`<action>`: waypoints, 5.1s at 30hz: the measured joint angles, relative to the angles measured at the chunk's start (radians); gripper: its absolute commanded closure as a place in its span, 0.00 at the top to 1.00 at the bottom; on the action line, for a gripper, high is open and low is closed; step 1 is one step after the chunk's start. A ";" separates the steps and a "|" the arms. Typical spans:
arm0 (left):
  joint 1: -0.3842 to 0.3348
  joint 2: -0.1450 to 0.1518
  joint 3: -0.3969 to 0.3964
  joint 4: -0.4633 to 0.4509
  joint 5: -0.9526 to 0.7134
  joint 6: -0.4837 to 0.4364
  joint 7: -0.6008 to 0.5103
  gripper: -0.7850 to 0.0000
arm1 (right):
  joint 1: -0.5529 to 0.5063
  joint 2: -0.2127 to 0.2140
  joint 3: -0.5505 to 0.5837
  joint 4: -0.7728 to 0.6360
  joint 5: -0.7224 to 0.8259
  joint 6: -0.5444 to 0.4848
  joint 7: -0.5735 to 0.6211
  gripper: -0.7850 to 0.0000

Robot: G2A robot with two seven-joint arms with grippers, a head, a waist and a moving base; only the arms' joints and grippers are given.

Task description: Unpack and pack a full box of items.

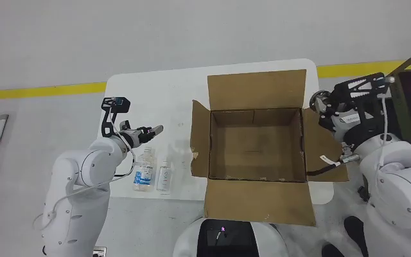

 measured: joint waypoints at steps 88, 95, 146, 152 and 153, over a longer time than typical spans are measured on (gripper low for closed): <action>0.000 0.000 0.000 0.000 0.000 0.000 0.000 1.00 | -0.837 -0.023 0.122 0.067 -0.139 0.147 -0.375 0.00; 0.000 0.000 0.000 0.000 0.000 0.000 0.000 1.00 | -0.822 -0.026 0.141 0.094 -0.078 0.165 -0.367 0.00; 0.000 0.000 0.000 0.000 0.000 0.000 0.000 1.00 | -0.628 -0.024 0.036 0.279 -0.135 0.139 -0.318 0.42; 0.000 0.000 0.000 0.000 0.000 0.000 0.000 1.00 | -0.634 -0.022 0.070 0.249 -0.118 0.133 -0.304 0.45; 0.000 0.000 0.000 0.000 0.000 0.000 0.000 1.00 | -0.638 -0.022 0.083 0.236 -0.106 0.135 -0.301 0.46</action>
